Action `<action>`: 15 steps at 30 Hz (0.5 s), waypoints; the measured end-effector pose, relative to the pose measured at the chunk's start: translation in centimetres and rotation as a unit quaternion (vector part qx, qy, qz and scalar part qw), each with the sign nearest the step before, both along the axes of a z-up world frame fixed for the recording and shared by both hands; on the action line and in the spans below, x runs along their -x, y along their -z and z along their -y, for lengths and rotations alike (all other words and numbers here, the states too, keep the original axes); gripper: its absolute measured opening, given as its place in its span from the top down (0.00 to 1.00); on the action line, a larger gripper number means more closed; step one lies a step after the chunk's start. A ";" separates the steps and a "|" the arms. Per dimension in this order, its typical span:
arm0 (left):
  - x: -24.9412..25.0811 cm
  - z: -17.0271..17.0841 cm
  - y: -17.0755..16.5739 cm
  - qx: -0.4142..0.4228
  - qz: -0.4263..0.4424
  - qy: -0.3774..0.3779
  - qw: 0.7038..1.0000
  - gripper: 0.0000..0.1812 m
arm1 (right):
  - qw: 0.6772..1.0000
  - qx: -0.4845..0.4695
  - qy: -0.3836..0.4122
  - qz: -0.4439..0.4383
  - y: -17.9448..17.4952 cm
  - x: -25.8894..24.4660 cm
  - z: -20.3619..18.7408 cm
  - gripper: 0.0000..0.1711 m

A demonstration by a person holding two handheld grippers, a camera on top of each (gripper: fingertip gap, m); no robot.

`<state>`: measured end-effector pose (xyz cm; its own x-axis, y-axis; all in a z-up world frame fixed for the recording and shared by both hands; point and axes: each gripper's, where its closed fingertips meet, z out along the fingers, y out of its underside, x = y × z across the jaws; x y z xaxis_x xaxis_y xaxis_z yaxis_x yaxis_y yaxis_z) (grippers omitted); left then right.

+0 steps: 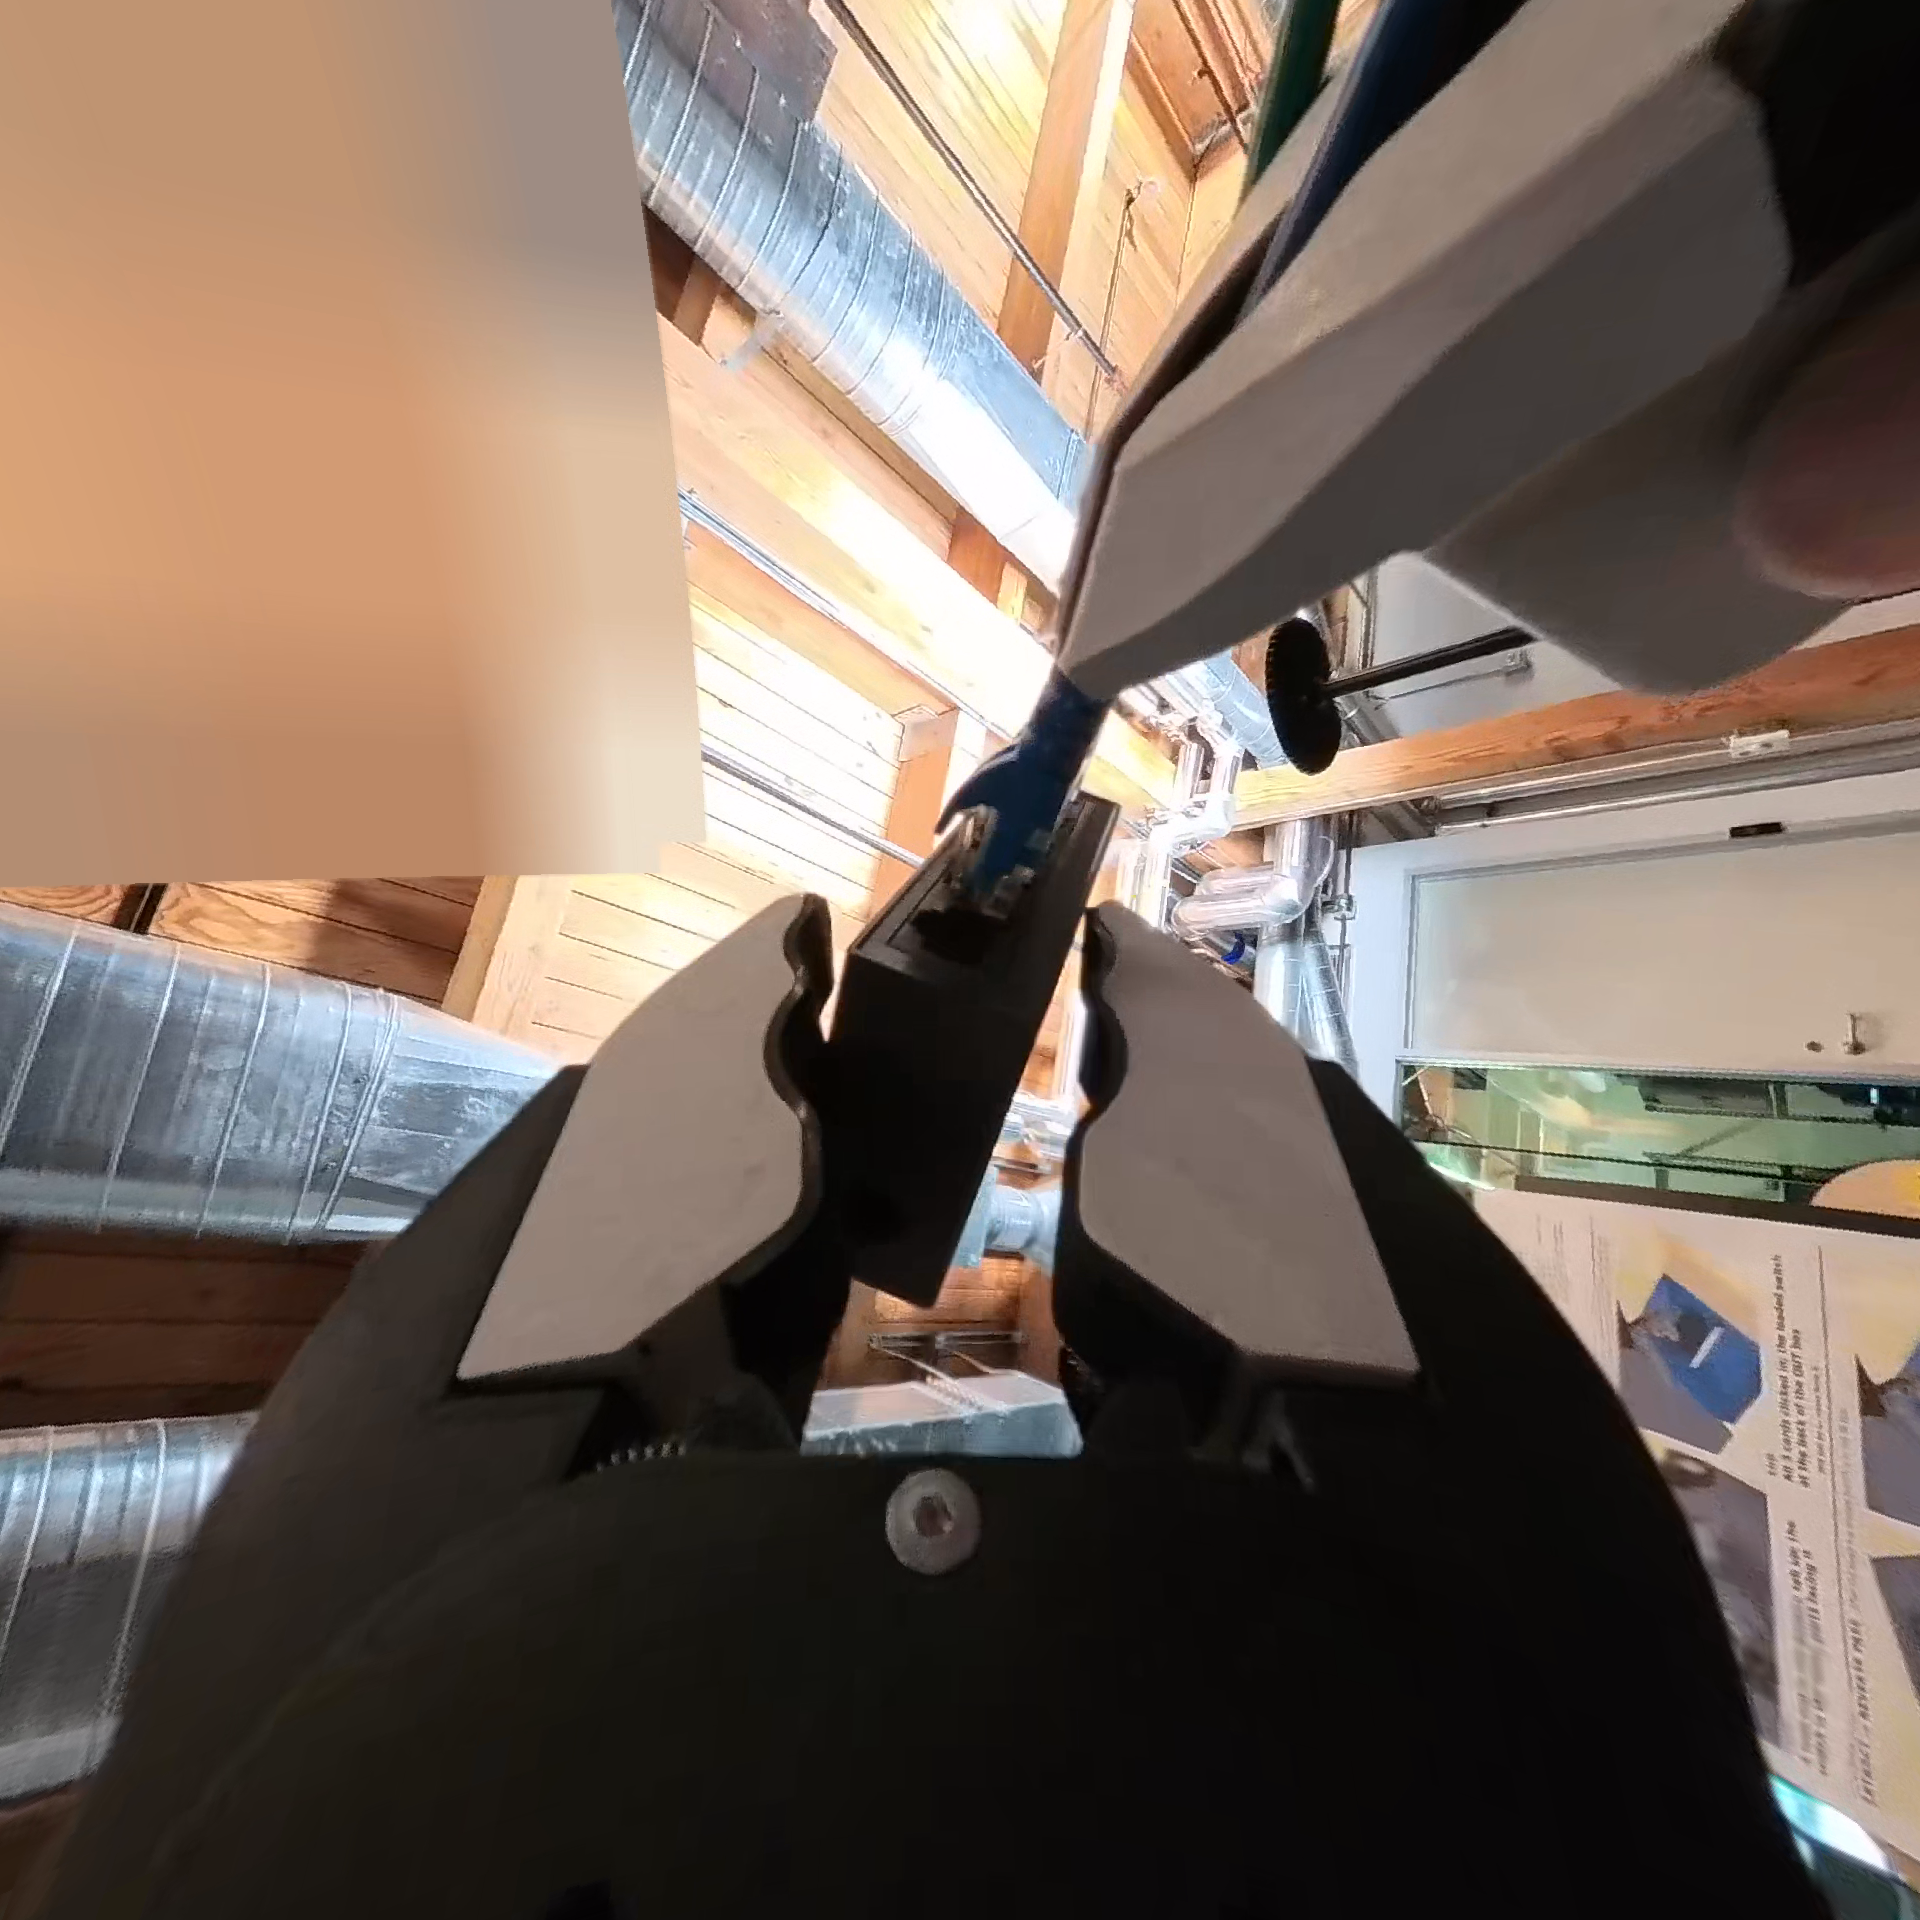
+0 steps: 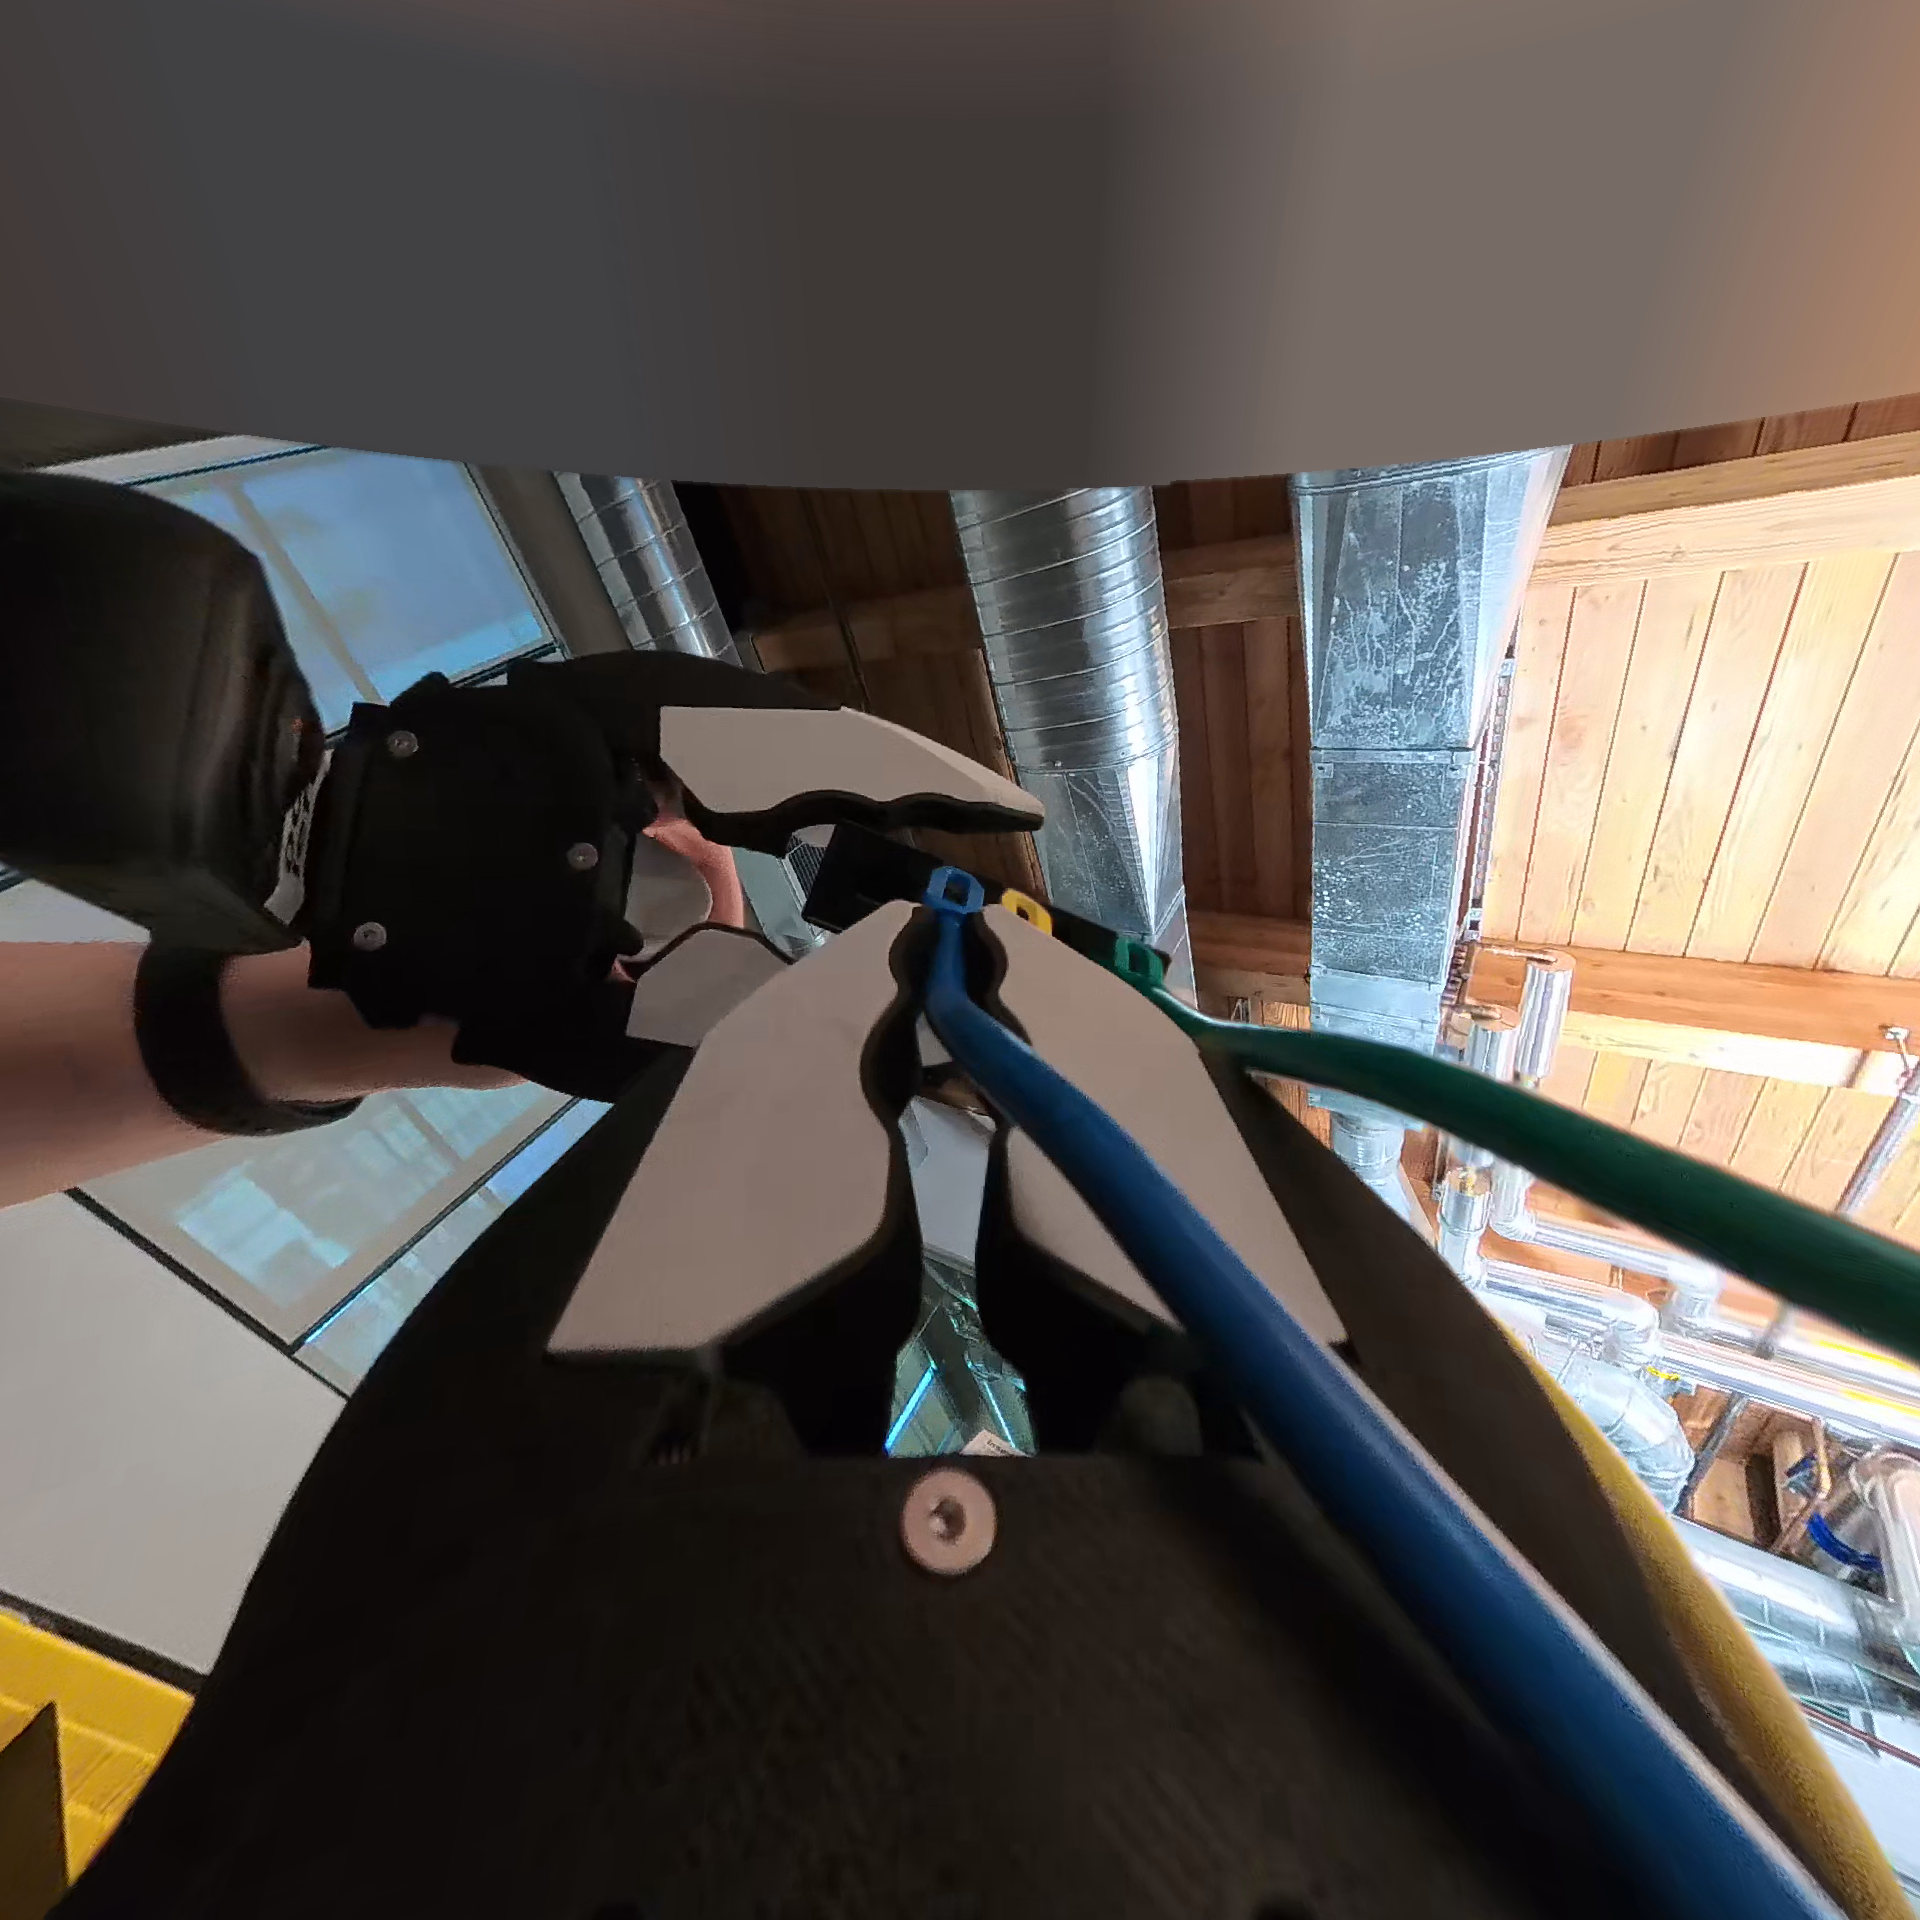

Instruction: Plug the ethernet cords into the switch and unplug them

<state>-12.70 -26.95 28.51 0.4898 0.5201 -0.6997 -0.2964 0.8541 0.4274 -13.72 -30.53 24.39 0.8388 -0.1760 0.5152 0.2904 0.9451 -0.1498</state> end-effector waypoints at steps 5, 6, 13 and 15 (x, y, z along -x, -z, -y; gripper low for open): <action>0.2 -1.2 -0.1 0.091 -0.005 0.000 0.996 0.64 | 1.000 0.003 0.020 0.011 0.3 0.3 -0.6 0.96; 0.2 -1.3 0.2 0.112 -0.013 0.004 0.994 0.64 | 1.000 0.006 0.022 0.013 0.3 0.4 -0.8 0.96; 1.3 -2.9 0.9 0.217 -0.030 0.005 0.976 0.59 | 0.999 0.018 0.025 0.019 0.5 0.6 -1.5 0.97; 1.6 -3.5 0.8 0.183 -0.021 -0.018 0.983 0.63 | 0.999 0.020 0.027 0.026 0.6 0.8 -1.5 0.96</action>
<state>-14.31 -23.42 27.73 0.4429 0.2471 -0.8618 -0.3179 0.9421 0.1067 -14.57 -29.08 23.83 0.8000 -0.1991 0.5660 0.3499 0.9211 -0.1705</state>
